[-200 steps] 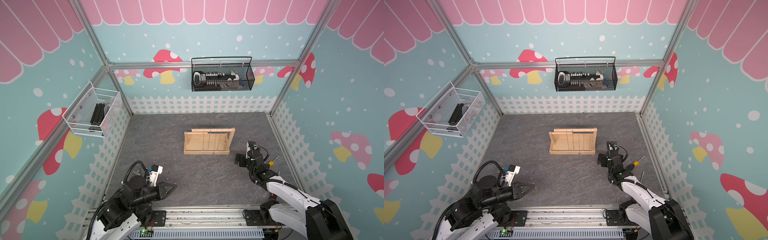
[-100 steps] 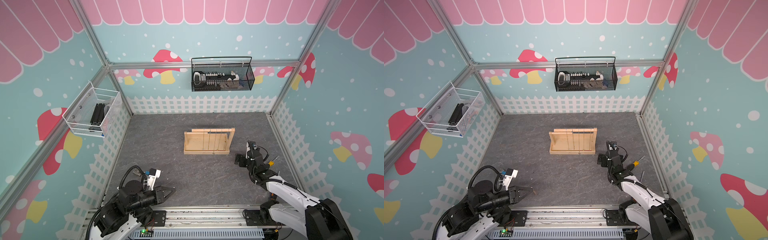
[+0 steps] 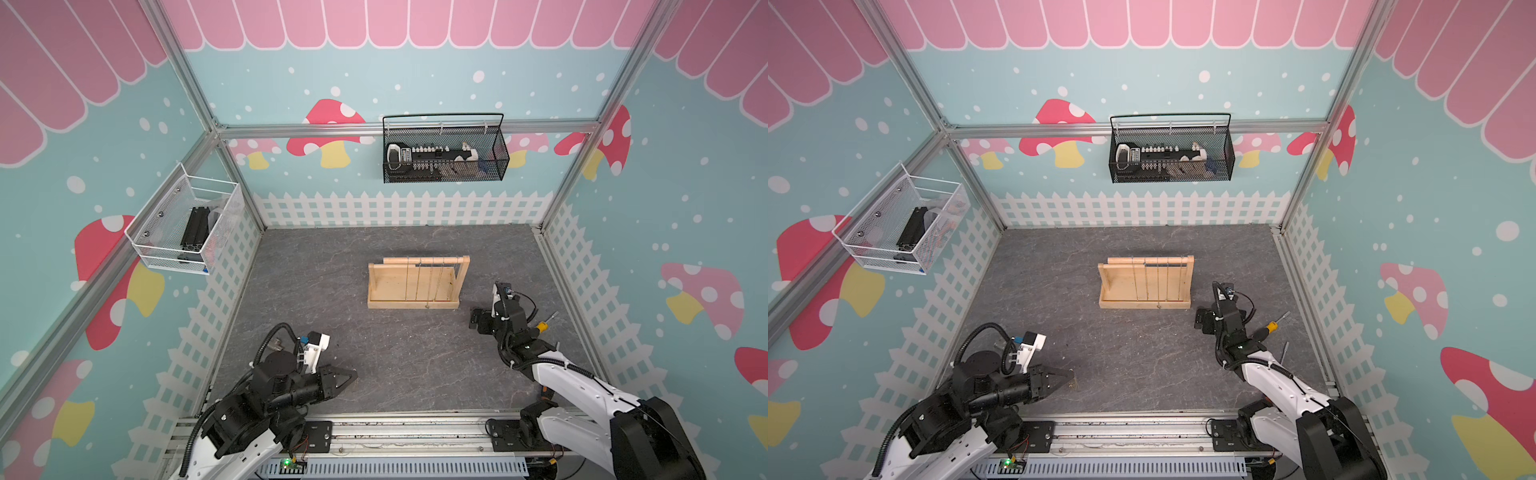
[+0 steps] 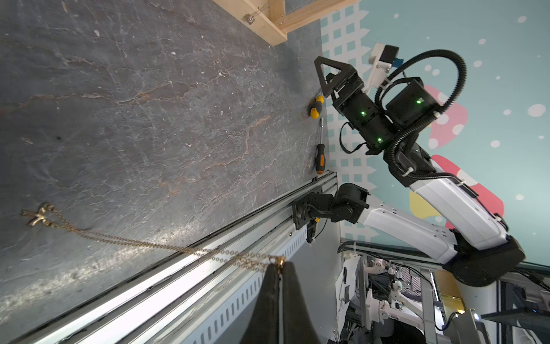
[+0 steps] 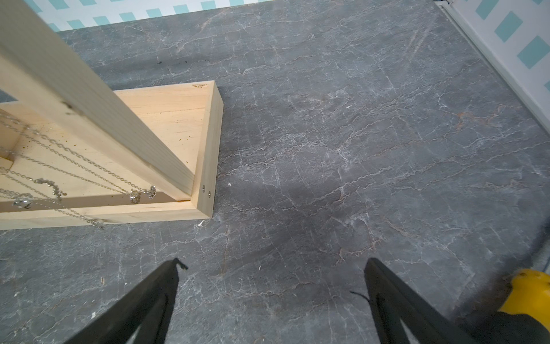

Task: Take the necklace off the jewelry display stand
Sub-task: Place the necklace at the center of the board.

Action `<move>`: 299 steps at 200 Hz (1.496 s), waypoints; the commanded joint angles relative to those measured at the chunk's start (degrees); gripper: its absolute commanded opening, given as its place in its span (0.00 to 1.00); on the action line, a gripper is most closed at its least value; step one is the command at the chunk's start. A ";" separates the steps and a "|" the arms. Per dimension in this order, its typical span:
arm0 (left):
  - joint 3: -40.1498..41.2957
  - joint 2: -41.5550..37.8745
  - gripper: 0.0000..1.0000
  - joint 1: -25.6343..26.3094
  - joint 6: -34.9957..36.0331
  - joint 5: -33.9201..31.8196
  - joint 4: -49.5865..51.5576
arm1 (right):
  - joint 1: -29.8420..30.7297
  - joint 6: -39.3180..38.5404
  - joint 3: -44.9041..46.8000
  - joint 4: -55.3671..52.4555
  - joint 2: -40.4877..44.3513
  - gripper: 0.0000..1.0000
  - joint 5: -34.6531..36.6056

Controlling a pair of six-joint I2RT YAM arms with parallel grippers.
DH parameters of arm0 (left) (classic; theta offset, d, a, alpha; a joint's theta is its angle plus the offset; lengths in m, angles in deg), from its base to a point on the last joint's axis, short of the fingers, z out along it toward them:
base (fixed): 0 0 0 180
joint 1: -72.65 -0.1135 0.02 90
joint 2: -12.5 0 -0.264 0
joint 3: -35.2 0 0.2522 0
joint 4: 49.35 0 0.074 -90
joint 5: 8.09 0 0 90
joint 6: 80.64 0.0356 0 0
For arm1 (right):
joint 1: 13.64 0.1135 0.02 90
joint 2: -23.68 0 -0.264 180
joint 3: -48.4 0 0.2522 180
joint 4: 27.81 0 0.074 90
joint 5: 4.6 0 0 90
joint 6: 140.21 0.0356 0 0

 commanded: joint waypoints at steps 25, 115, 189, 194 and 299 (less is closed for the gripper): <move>-0.56 12.83 0.00 0.39 5.44 -7.95 -8.30 | 0.43 1.21 -0.66 0.63 0.78 0.99 0.58; -1.07 26.54 0.00 0.32 11.28 -21.03 -21.34 | 0.39 1.91 -0.44 1.06 1.07 0.99 -0.68; -2.71 37.28 0.00 -2.00 14.91 -28.52 -26.33 | 0.38 2.42 0.07 1.13 2.84 0.99 -1.22; -2.71 37.39 0.00 -2.23 15.11 -29.09 -26.36 | 0.43 2.46 0.04 1.21 2.68 0.99 -1.38; -3.83 44.72 0.00 -8.80 18.68 -29.44 -29.07 | 0.43 3.38 -0.04 1.66 2.14 0.98 -2.54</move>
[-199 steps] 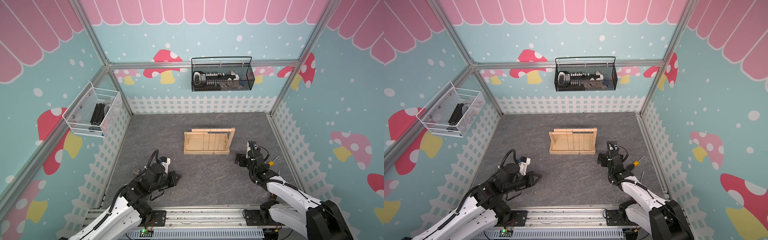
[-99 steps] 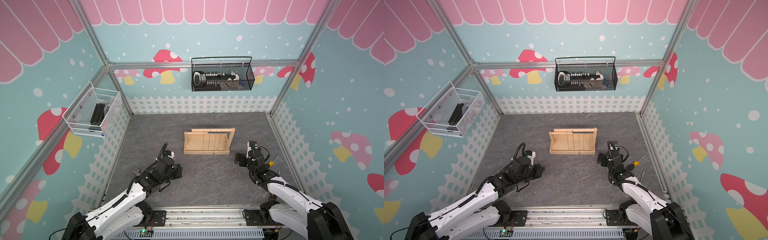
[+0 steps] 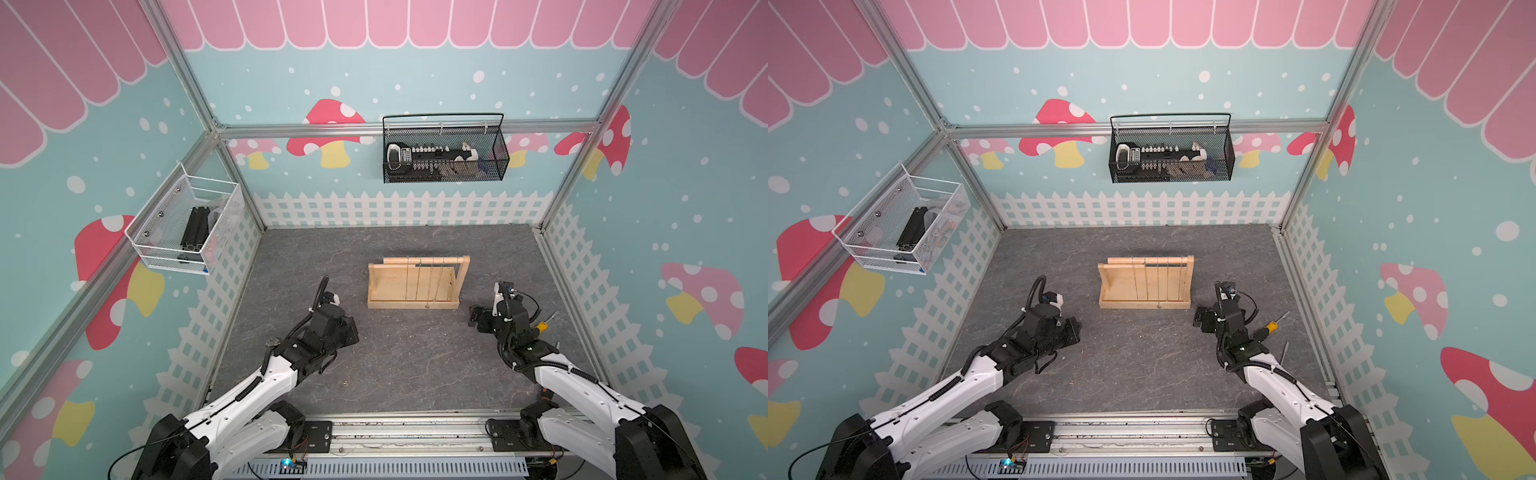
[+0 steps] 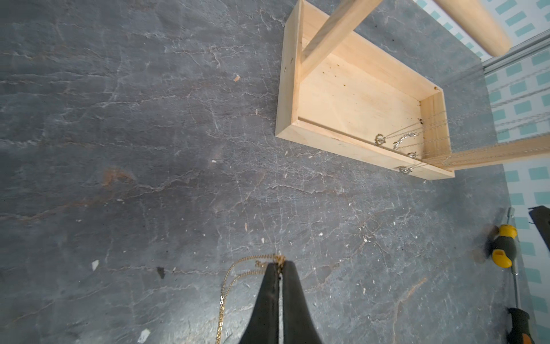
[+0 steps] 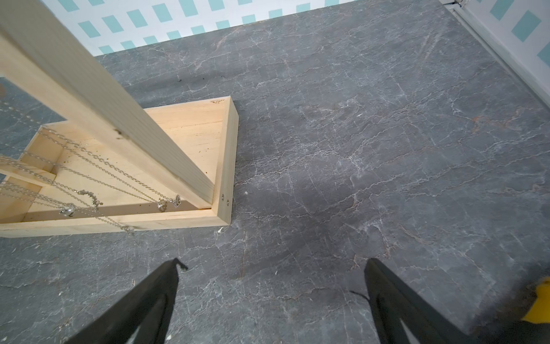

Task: Take the necklace off the jewelry display stand
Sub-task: Place the necklace at the center of the board.

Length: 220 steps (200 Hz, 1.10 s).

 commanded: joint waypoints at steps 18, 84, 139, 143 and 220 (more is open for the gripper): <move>-1.97 3.22 0.00 -1.47 2.07 -1.75 -2.16 | 0.45 1.35 0.00 1.33 -0.26 0.99 -0.38; -2.97 6.50 0.00 -3.16 2.95 -2.48 -3.64 | 0.41 1.96 -0.14 2.16 -1.70 0.99 -1.62; -3.33 8.90 0.00 -4.05 3.50 -2.61 -4.79 | 0.44 2.06 -0.26 2.22 -1.87 0.99 -1.87; -3.33 9.20 0.00 -4.11 3.53 -2.63 -4.87 | 0.45 2.06 -0.33 2.26 -1.96 0.99 -1.95; -4.20 16.56 0.00 -4.49 4.21 -3.63 -8.09 | 0.44 2.32 -0.58 2.16 -2.68 0.99 -2.71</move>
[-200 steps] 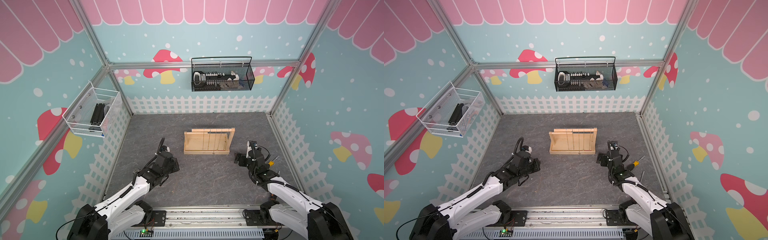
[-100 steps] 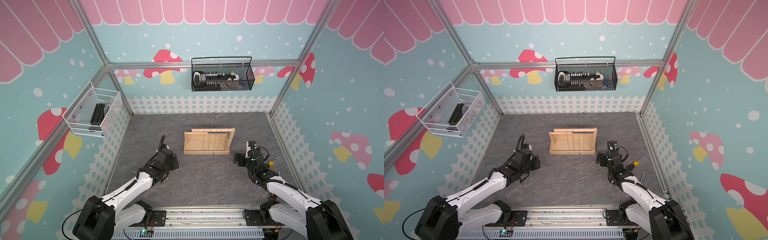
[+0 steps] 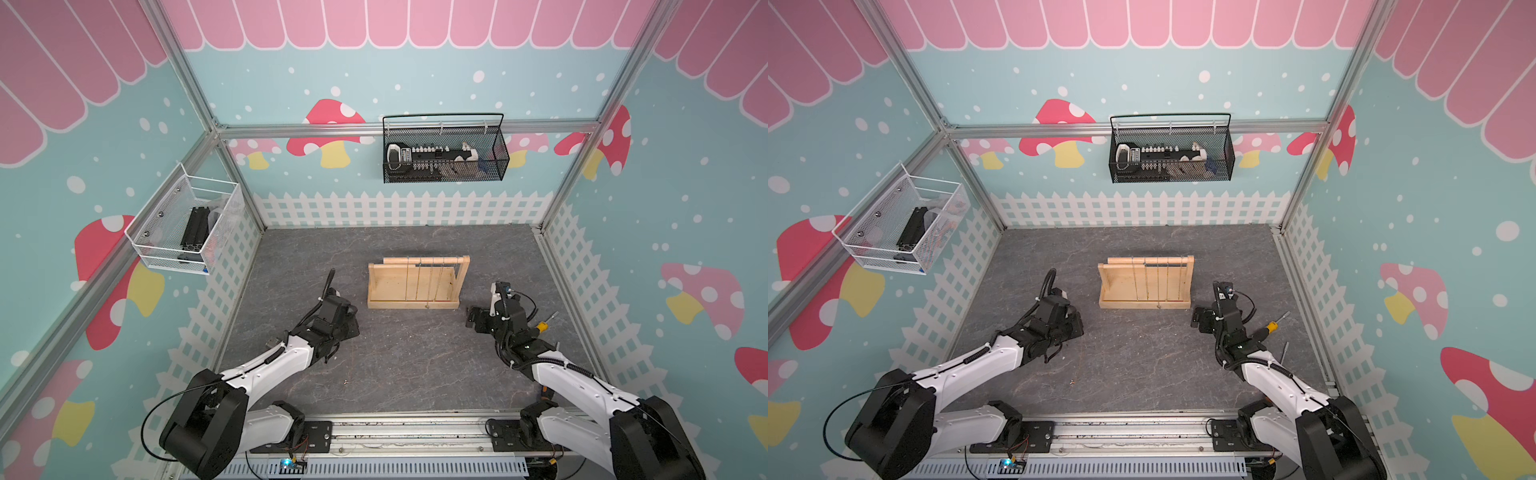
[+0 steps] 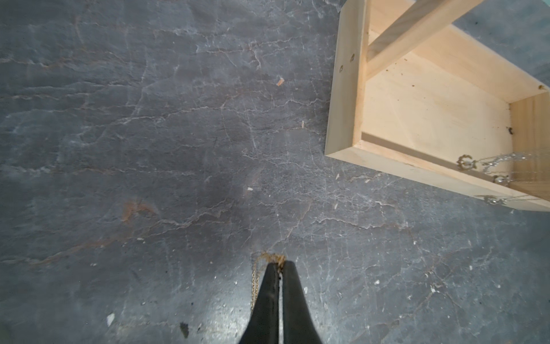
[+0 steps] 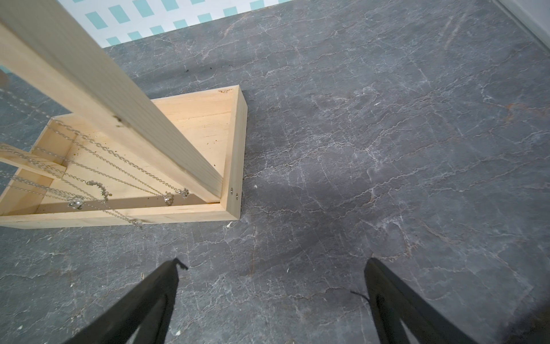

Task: Take the necklace off the jewelry display stand
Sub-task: Place the necklace at the center of the board.

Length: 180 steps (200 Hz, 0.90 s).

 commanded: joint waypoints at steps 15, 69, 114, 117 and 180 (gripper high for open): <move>-2.47 3.44 0.00 -0.47 0.93 -1.76 -3.32 | 0.46 1.27 -0.76 0.63 -0.29 0.99 -0.47; -4.40 9.08 0.00 -0.47 1.19 -1.07 -6.55 | 0.45 1.19 -1.01 0.19 -0.34 0.99 -0.18; -5.20 12.52 0.00 -0.47 1.71 -1.67 -7.98 | 0.45 1.18 -1.19 0.07 -0.51 0.99 -0.17; -5.24 12.71 0.00 -0.47 1.72 -1.67 -8.09 | 0.44 1.18 -1.18 0.02 -0.51 0.99 -0.28; -6.41 17.27 0.00 -0.55 1.99 -1.35 -9.99 | 0.44 1.27 -1.27 0.01 -0.69 0.99 -0.45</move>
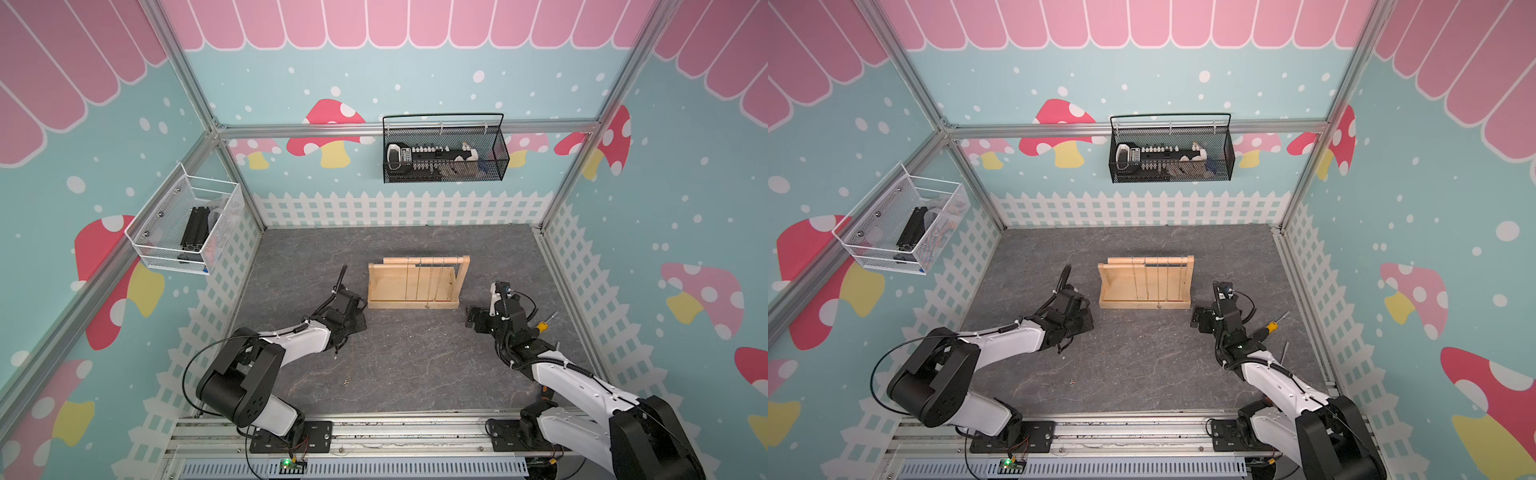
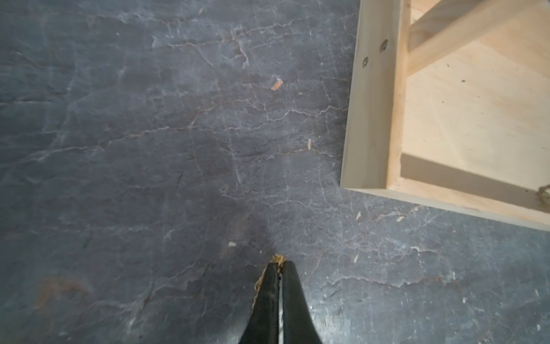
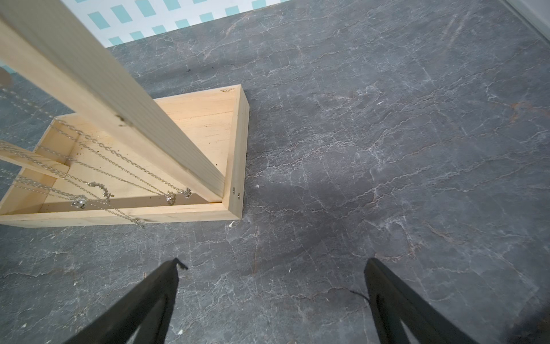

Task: Take the necklace off the jewelry display stand
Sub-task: Place the necklace at the center of the board.

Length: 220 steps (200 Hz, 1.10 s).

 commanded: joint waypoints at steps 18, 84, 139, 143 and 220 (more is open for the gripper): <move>-2.18 2.30 0.00 -0.40 0.63 -0.85 -2.21 | 0.39 1.12 -1.36 0.00 -0.71 0.99 -0.04; -3.43 1.71 0.05 -0.53 1.24 -1.65 -0.74 | 0.40 1.03 -1.36 0.10 -1.07 0.99 0.09; -3.26 0.35 0.15 -0.71 2.04 -3.19 0.90 | 0.45 0.77 -1.28 -0.05 -0.71 0.99 0.35; -3.18 0.16 0.15 -0.79 2.08 -3.32 1.07 | 0.45 0.77 -1.27 -0.10 -0.63 0.99 0.37; -0.69 -10.23 0.20 0.20 2.54 6.17 -5.65 | 0.44 -0.02 -2.77 -8.10 4.97 0.99 0.98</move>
